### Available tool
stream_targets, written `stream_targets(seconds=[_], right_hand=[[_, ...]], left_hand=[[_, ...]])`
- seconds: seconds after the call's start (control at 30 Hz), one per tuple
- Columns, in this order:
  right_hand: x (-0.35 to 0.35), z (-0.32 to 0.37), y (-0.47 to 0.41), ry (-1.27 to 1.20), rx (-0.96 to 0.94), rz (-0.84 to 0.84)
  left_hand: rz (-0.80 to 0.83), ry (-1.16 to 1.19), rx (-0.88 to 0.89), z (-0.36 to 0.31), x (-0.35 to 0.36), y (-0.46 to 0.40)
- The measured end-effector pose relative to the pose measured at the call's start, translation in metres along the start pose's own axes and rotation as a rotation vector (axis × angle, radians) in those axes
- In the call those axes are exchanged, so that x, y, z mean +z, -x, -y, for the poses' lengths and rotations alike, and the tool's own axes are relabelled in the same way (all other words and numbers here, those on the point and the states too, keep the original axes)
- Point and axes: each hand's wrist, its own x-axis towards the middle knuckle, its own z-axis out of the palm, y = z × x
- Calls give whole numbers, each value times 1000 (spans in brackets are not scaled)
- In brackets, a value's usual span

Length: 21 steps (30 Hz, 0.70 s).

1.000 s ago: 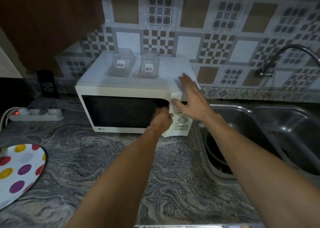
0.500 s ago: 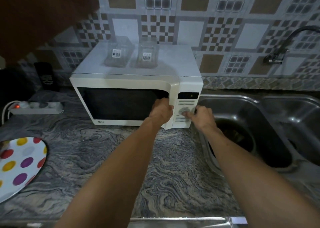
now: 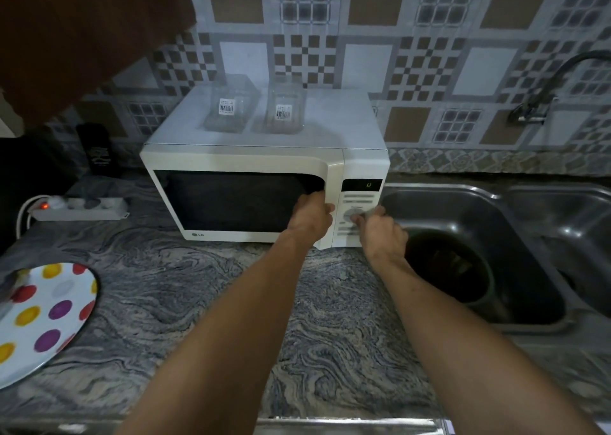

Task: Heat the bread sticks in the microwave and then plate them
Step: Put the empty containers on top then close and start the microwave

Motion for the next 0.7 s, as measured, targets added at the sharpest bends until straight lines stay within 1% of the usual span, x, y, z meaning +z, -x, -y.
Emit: stream_targets(seconds=[0.13,0.2,0.27,0.37,0.43,0.5,0.6,0.67,0.7], right_hand=[[0,2,-3,-10,23,-8],[-2,3,-5,-41,35,-4],[0,4,-1,-23,74,19],[18,10,20,39,113,126],[37,14,39,-5,105,180],[61,18,58,-11,3,273],[98,22,87,26,-183,381],[122,25,107,29,-208,462],[131,24,117,44,-204,472]], left_hand=[[-6,-17,28,6,2,1],[19,-40,38,20,6,8],[37,-134,54,43,11,21],[83,-308,68,92,15,49],[138,-433,72,125,14,67],[183,-502,38,160,13,85],[147,-547,-18,205,15,110],[100,-541,-9,227,19,122],[77,-527,-1,233,22,126]])
